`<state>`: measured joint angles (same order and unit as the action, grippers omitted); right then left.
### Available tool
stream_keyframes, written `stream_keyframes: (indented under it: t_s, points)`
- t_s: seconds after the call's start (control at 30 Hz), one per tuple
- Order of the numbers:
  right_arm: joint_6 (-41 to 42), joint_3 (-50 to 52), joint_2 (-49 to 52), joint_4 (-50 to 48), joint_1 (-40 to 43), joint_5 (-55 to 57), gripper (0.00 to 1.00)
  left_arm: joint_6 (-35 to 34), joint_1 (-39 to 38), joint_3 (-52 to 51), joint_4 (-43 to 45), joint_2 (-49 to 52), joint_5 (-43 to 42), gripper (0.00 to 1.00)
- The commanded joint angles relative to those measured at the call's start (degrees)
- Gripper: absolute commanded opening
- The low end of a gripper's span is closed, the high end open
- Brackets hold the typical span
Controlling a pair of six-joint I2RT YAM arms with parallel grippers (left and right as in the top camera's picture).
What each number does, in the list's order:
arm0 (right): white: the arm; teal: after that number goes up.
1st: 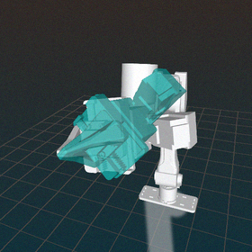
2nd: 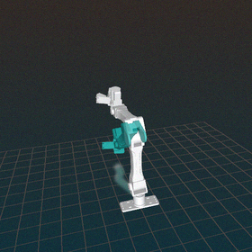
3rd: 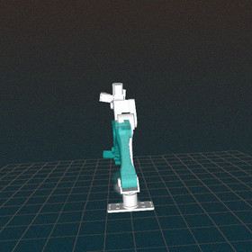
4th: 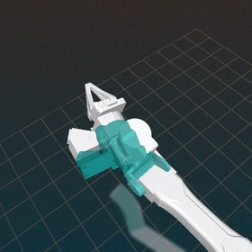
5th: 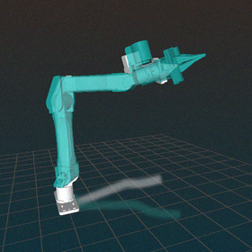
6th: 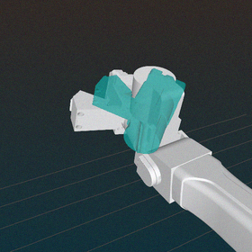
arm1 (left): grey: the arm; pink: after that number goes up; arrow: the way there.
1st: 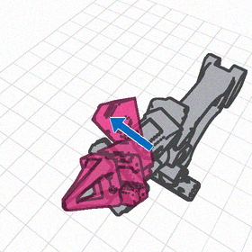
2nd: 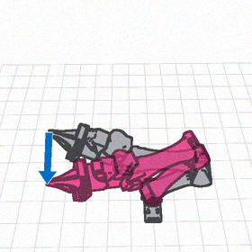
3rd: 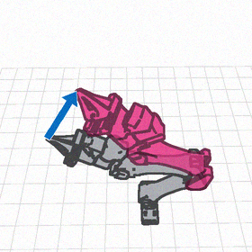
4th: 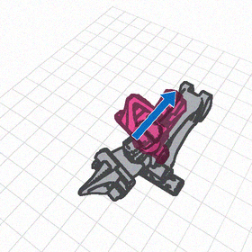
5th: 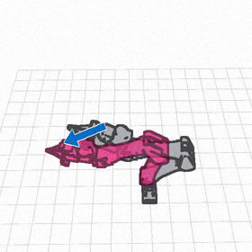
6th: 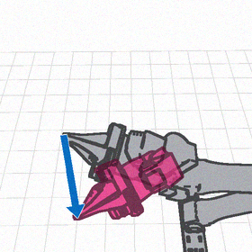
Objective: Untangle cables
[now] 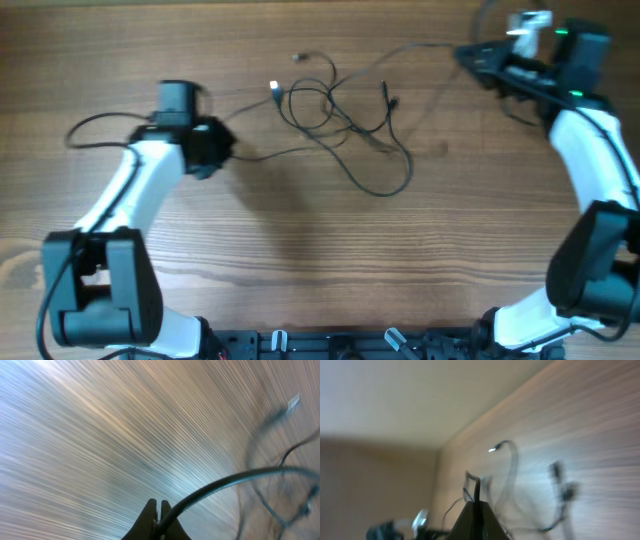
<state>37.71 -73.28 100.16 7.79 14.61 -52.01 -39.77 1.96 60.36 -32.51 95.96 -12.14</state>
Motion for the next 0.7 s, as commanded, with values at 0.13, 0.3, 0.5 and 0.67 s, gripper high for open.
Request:
stream_keyframes:
  t_s: [0.13,0.3,0.5,0.67]
  points:
    - [-0.15,-0.83,-12.57,-0.15,15.23,4.74,0.05,6.78,14.99,0.35,-0.96,0.48,2.62,0.04]
    - [-4.26,-4.59,-17.18,4.48,23.34,10.32,0.04,6.78,22.47,0.35,-1.4,0.48,2.62,0.04]
    - [-14.4,-15.89,-17.44,17.55,26.71,30.62,0.05,6.8,25.81,0.35,-1.97,0.48,2.67,0.04]
    - [-15.52,-24.55,-17.44,17.81,30.45,42.21,0.05,6.78,26.82,0.35,-2.51,0.48,4.61,0.04]
